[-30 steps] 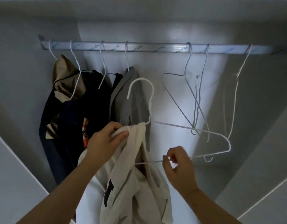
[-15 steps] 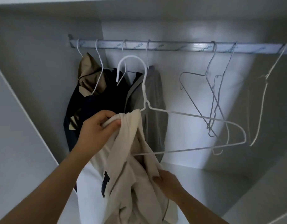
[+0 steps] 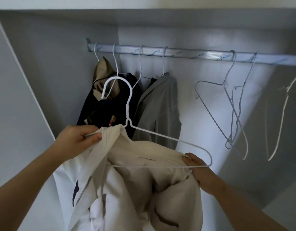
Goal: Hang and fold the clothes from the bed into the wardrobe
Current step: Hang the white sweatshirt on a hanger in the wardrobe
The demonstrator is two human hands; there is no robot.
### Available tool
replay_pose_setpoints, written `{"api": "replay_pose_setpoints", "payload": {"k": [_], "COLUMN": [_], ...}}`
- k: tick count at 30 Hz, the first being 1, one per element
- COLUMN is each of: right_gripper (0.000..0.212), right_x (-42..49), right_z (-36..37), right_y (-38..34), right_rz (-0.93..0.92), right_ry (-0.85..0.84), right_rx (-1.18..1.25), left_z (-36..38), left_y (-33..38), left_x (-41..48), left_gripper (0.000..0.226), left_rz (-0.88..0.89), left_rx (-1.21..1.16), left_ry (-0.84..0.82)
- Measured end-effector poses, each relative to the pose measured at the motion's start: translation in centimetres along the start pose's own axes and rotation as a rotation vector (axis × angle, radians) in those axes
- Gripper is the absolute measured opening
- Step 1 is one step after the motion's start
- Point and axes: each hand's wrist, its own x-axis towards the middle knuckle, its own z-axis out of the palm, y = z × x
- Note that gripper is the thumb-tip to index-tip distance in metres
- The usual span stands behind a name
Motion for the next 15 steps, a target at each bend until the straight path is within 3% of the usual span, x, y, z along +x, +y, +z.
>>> {"api": "replay_pose_setpoints", "payload": {"k": [4, 7, 11, 14, 15], "right_gripper": [0.026, 0.023, 0.032, 0.02, 0.029], "right_x": [0.2, 0.4, 0.9, 0.8, 0.8], "right_z": [-0.7, -1.4, -1.8, -1.1, -0.8], "right_y": [-1.7, -2.2, -2.6, -3.2, -3.3], "right_rz": [-0.003, 0.087, 0.226, 0.126, 0.071], "right_ry": [-0.107, -0.222, -0.311, -0.246, -0.204], "right_rx": [0.089, 0.091, 0.063, -0.073, -0.149], "left_z": [-0.9, -1.1, -1.7, -1.5, -1.4], "left_y": [-1.0, -2.7, -2.9, -3.0, -3.2], "left_x": [-0.6, -0.8, -1.1, -1.5, -1.6], "left_gripper": [0.045, 0.013, 0.027, 0.028, 0.03], "left_rz": [0.029, 0.015, 0.073, 0.091, 0.085], "left_rx": [0.058, 0.099, 0.177, 0.208, 0.221], "left_ry": [-0.052, -0.094, -0.149, -0.208, -0.209]}}
